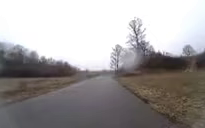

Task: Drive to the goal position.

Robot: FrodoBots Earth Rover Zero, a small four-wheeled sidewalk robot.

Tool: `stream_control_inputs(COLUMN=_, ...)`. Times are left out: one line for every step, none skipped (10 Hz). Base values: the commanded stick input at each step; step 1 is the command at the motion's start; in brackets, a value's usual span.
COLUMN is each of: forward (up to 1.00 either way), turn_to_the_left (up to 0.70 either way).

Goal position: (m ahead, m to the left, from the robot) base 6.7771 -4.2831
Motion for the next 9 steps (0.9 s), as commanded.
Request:
stream_control_inputs(forward=0.7, turn_to_the_left=0.0)
stream_control_inputs(forward=0.7, turn_to_the_left=0.0)
stream_control_inputs(forward=0.7, turn_to_the_left=0.0)
stream_control_inputs(forward=0.7, turn_to_the_left=0.0)
stream_control_inputs(forward=0.7, turn_to_the_left=0.0)
stream_control_inputs(forward=0.7, turn_to_the_left=0.0)
stream_control_inputs(forward=0.7, turn_to_the_left=0.0)
stream_control_inputs(forward=0.7, turn_to_the_left=0.0)
stream_control_inputs(forward=0.7, turn_to_the_left=0.0)
